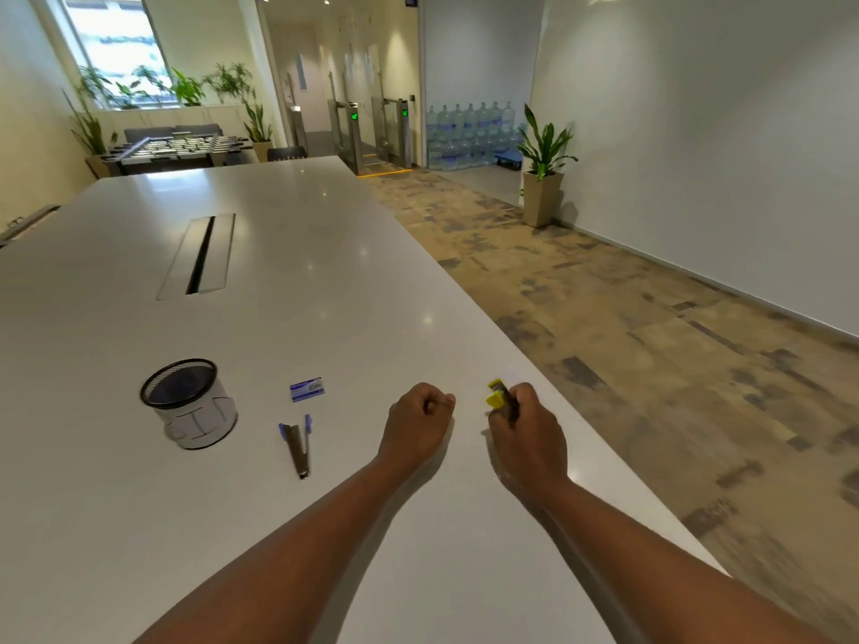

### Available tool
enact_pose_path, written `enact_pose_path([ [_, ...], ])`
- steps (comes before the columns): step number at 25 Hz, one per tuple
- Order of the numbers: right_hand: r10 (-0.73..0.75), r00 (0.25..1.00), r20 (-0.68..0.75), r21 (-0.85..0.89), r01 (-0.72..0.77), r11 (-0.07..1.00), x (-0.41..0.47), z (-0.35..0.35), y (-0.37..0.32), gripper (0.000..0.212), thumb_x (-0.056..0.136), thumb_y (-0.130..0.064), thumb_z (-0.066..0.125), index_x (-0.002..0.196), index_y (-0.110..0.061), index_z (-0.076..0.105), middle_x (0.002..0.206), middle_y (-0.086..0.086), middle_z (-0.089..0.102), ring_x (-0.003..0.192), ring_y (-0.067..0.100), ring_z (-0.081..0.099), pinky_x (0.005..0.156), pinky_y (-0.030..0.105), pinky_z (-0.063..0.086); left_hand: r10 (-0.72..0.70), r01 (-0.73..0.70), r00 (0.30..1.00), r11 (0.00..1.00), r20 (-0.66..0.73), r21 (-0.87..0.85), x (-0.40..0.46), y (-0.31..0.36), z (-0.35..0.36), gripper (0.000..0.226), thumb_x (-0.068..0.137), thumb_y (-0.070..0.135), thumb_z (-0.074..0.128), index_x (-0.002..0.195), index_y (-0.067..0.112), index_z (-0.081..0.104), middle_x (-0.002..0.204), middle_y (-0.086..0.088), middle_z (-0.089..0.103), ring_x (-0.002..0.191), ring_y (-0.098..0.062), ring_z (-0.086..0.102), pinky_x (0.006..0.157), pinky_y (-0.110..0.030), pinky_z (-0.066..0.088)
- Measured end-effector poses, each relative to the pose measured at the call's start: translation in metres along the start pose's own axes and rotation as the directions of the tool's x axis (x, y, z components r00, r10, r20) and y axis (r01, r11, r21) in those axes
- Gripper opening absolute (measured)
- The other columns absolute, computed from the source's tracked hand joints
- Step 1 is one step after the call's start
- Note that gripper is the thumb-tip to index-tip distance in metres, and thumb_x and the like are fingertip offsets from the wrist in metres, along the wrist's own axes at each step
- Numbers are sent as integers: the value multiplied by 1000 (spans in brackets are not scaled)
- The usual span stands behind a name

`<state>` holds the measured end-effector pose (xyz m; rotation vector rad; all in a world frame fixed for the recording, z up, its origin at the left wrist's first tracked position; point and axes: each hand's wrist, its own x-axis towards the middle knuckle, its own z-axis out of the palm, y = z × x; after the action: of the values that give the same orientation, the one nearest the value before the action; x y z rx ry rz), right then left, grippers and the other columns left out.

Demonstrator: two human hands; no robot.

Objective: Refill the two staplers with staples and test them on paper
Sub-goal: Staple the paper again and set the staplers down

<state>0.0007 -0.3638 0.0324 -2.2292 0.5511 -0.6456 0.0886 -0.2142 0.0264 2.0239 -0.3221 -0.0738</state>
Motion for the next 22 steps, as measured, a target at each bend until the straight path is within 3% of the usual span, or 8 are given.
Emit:
enact_pose_path([
  [2,84,996,-22,79,-82,993,11,-18,18,19,88,-21,60,78,-23,44,63,-7,57,62,19,54,57,39,40,31,-33,998,999,53,41,8,13,22,18,90,39,69,100,25,69,97,8,70,92,-13,66,76,-23,43],
  [5,211,976,-59,317,-182,931,16,-29,39,23,87,-18,62,72,-18,45,55,-14,46,52,8,39,56,35,37,102,-121,988,977,117,177,23,28,55,59,86,47,73,135,19,58,139,0,58,127,-18,56,103,-31,43],
  [7,248,968,-48,446,-201,872,16,-31,44,20,88,-20,63,76,-12,48,59,-14,42,55,8,37,57,34,37,117,-161,980,945,163,285,33,32,70,78,84,59,70,148,21,45,155,0,46,142,-21,44,115,-41,36],
  [10,283,959,14,571,-240,785,23,-33,48,14,90,-19,62,85,-9,53,67,2,46,61,20,40,58,37,38,99,-223,955,862,279,456,45,29,88,93,86,70,56,159,21,26,167,-1,28,154,-23,23,123,-48,22],
  [13,298,952,72,652,-271,708,28,-35,51,10,92,-16,61,84,-16,54,64,6,46,59,22,39,53,34,35,109,-261,947,810,302,525,49,23,97,91,87,71,51,159,21,24,165,-2,34,155,-30,18,121,-51,19],
  [17,289,954,79,623,-273,733,27,-33,52,9,91,-19,60,84,-18,54,64,8,51,56,20,44,52,32,39,145,-251,957,850,253,463,43,21,91,84,88,61,61,156,20,34,155,-4,49,149,-29,36,118,-45,31],
  [20,311,948,72,569,-295,768,28,-31,46,11,92,-20,60,86,-13,54,67,9,57,60,22,48,59,38,42,174,-223,970,918,172,327,25,20,76,67,86,45,71,146,20,53,140,-2,64,124,-24,61,100,-33,45],
  [22,320,944,75,569,-304,764,26,-29,38,15,94,-23,60,86,-13,53,70,10,58,62,23,50,61,39,43,131,-151,985,968,110,199,9,19,58,58,83,38,76,137,23,61,127,2,71,107,-18,66,90,-26,47],
])
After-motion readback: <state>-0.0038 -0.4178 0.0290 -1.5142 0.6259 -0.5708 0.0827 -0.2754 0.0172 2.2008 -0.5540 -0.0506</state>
